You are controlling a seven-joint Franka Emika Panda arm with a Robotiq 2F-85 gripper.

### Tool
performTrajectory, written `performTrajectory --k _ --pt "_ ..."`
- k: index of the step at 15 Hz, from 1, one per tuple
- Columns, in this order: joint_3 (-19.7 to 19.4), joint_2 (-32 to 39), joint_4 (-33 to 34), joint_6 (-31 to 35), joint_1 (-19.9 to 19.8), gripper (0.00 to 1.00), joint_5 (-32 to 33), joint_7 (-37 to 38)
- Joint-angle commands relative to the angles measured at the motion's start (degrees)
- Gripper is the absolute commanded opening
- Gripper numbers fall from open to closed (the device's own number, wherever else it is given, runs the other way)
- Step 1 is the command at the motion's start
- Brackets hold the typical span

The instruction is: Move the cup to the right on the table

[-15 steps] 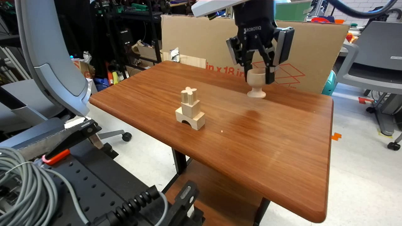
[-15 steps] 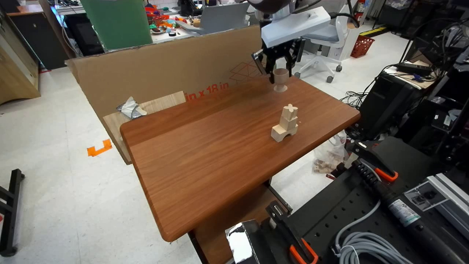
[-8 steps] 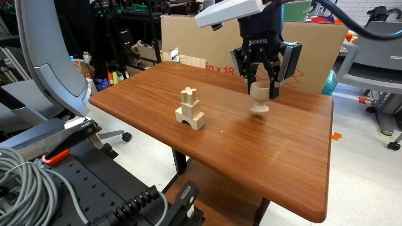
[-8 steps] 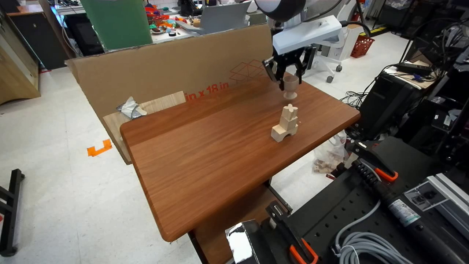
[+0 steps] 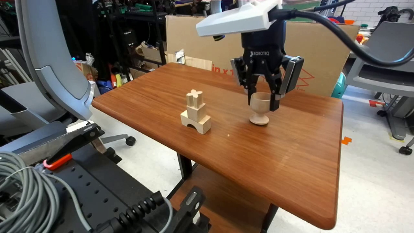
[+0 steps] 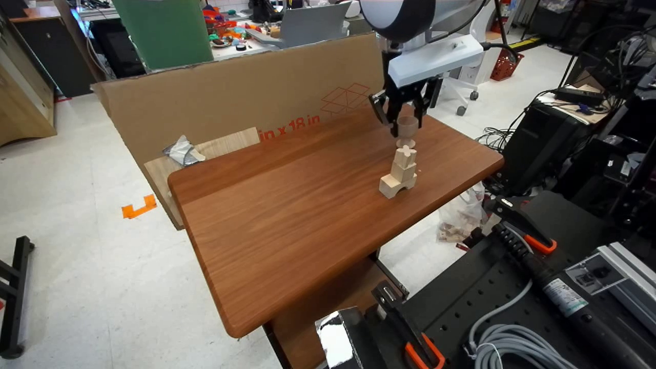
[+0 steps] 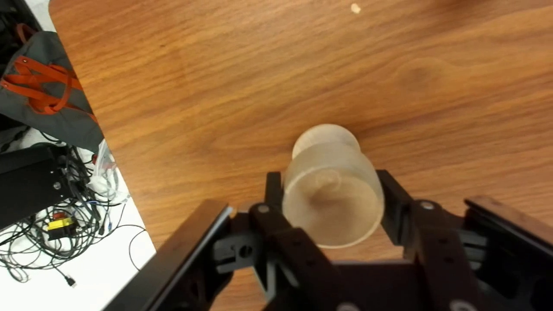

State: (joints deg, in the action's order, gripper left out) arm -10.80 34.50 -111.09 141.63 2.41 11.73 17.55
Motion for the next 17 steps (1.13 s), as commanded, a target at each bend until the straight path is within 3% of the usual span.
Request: performTrajectory --k 1,4,6,10,13,17 --pt "1.40 -2.62 -2.81 1.46 -1.44 0.81 -1.63 -3.02" --pt "2.30 -5.09 -3.90 1.01 -1.10 0.99 -2.03 -4.44" --pt "4.12 -7.99 -5.01 0.11 -1.38 1.00 -3.60 -6.36" --pt "9.25 -13.92 -5.22 -10.02 -2.16 1.00 -10.00 -13.32" --pt "10.67 -16.00 -3.50 -17.44 -1.41 1.00 -12.90 -14.48" --pt "10.25 -15.87 -3.24 -16.79 -0.60 1.00 -10.93 -12.41"
